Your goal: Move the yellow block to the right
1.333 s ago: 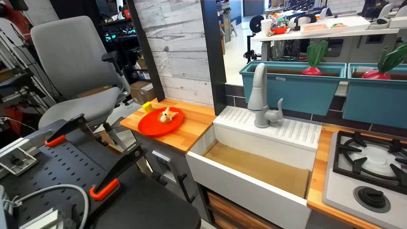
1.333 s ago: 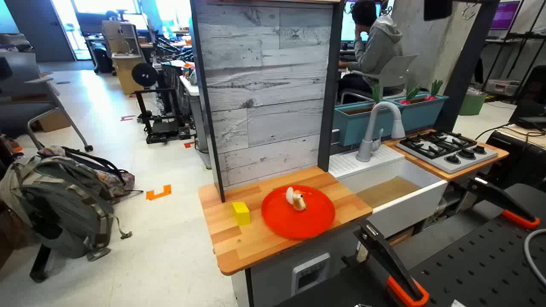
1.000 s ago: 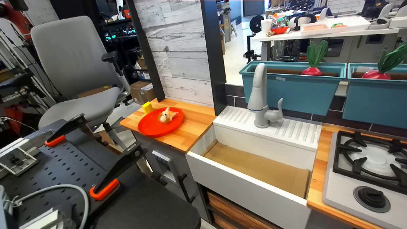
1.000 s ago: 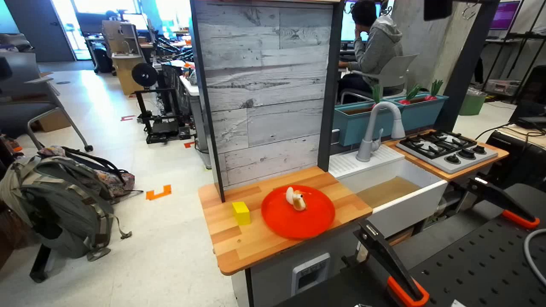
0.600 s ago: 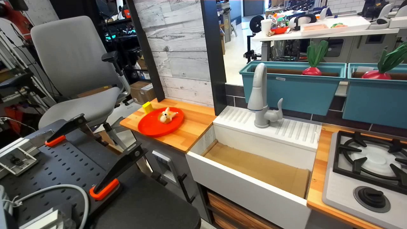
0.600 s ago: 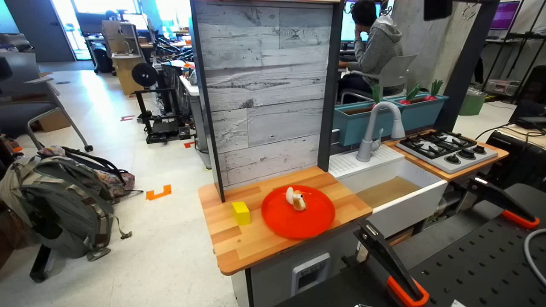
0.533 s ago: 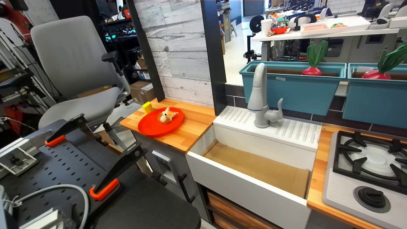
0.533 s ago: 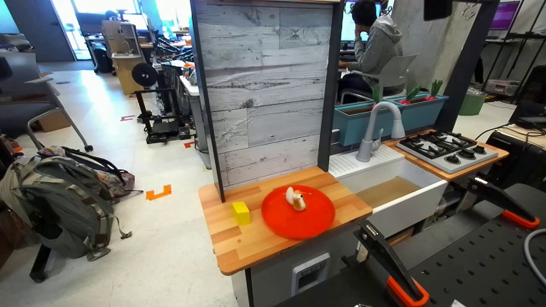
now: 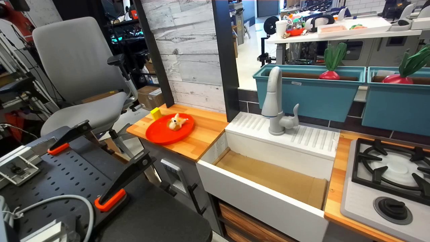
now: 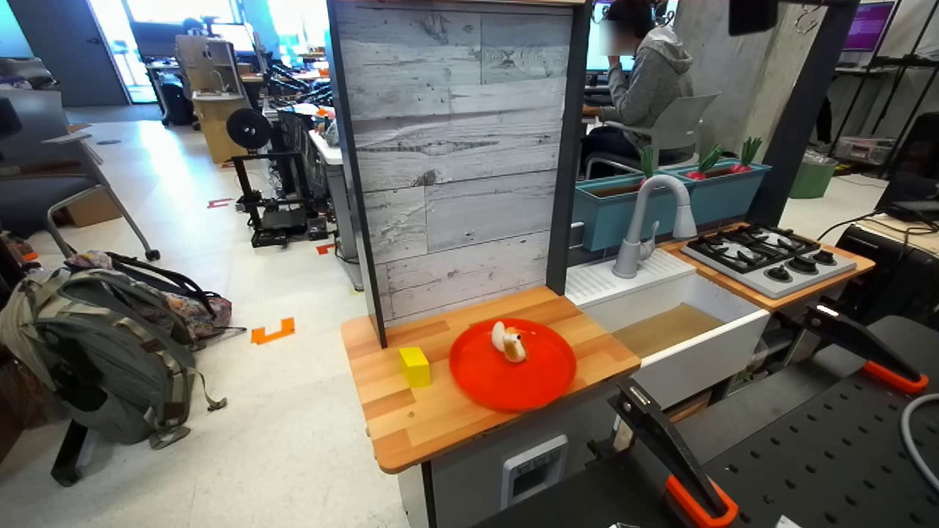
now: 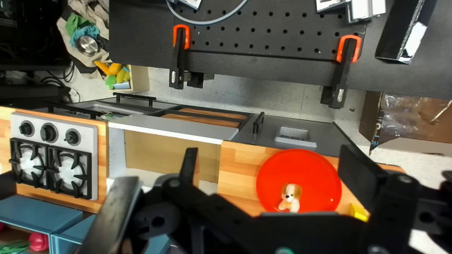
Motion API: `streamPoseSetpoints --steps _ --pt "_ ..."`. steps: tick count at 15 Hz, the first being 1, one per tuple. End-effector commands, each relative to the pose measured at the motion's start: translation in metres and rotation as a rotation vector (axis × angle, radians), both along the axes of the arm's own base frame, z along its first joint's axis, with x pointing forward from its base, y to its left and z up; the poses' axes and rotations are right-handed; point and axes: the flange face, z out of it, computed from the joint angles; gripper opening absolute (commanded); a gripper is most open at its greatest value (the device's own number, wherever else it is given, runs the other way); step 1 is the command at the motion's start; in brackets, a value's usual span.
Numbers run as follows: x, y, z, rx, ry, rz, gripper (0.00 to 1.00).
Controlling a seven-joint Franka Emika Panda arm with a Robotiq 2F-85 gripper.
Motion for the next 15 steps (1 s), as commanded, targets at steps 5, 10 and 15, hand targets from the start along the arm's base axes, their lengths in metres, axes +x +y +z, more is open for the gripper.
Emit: streamPoseSetpoints --steps 5,10,15 --pt "0.031 0.009 -0.020 0.127 -0.103 -0.059 1.00" --pt "0.071 0.035 -0.086 0.276 -0.168 -0.067 1.00" --pt "0.112 0.063 -0.173 0.373 -0.194 -0.072 1.00"
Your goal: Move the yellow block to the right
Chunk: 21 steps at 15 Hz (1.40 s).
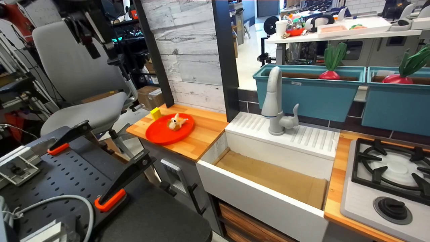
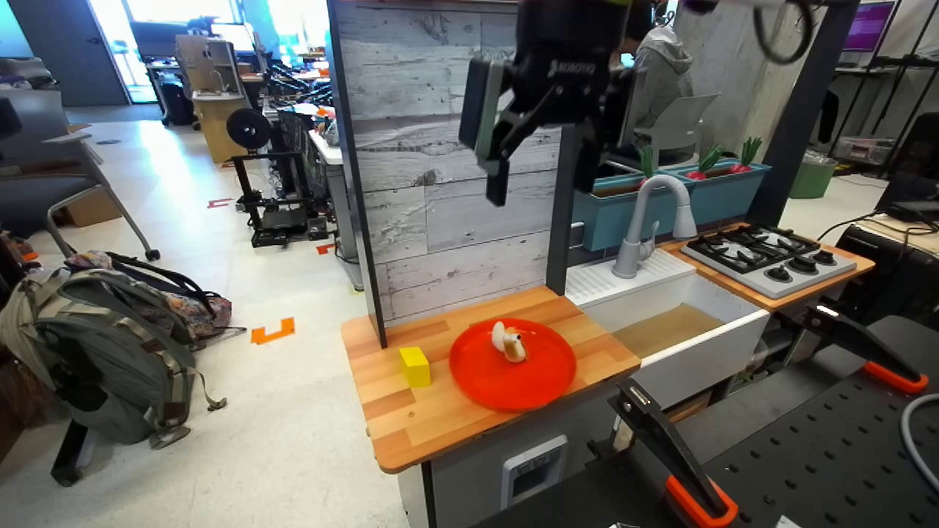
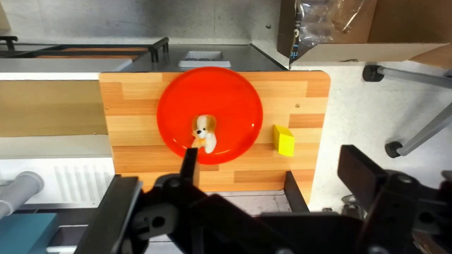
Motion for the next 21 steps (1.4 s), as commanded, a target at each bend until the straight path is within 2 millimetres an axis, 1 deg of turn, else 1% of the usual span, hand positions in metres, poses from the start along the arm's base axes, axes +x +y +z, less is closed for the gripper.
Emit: streamPoseSetpoints --steps 1,5,8,11,16,21 --pt "0.042 0.018 -0.059 0.067 -0.027 -0.034 1.00" --pt "0.087 0.029 -0.125 0.104 -0.031 -0.093 1.00" --pt "0.112 0.038 -0.163 0.116 -0.010 -0.127 1.00" --pt "0.131 0.053 -0.194 0.131 -0.007 -0.140 1.00" --pt "0.146 0.076 -0.236 0.124 0.017 -0.143 1.00" --pt "0.151 0.089 -0.262 0.112 0.047 -0.145 1.00"
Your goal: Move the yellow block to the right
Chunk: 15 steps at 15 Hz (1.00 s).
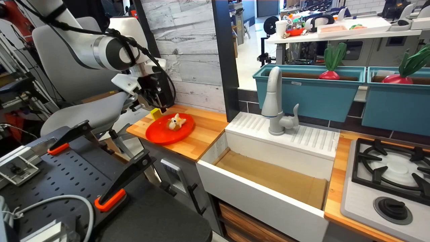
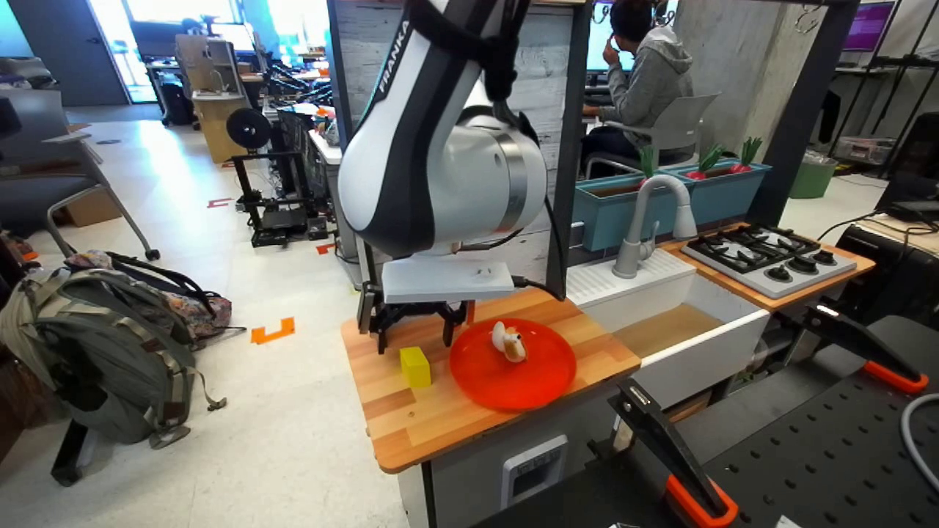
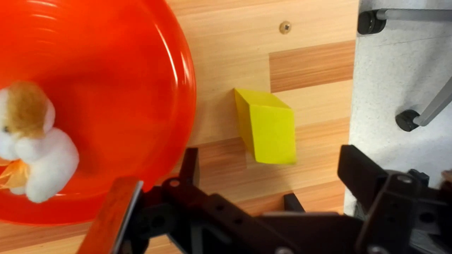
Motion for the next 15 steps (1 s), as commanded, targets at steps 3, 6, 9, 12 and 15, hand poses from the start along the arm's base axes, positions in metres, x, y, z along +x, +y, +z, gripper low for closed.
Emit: streamPoseSetpoints --steps 3,6,9,12,15 --pt "0.011 0.014 -0.018 -0.015 0.036 -0.017 0.66" --pt "0.011 0.017 -0.021 -0.025 0.036 -0.015 0.42" --pt "0.008 0.018 -0.015 -0.035 0.020 -0.011 0.20" --pt "0.005 0.018 -0.003 -0.045 0.012 -0.019 0.08" --pt "0.003 0.012 0.022 -0.045 0.007 -0.053 0.08"
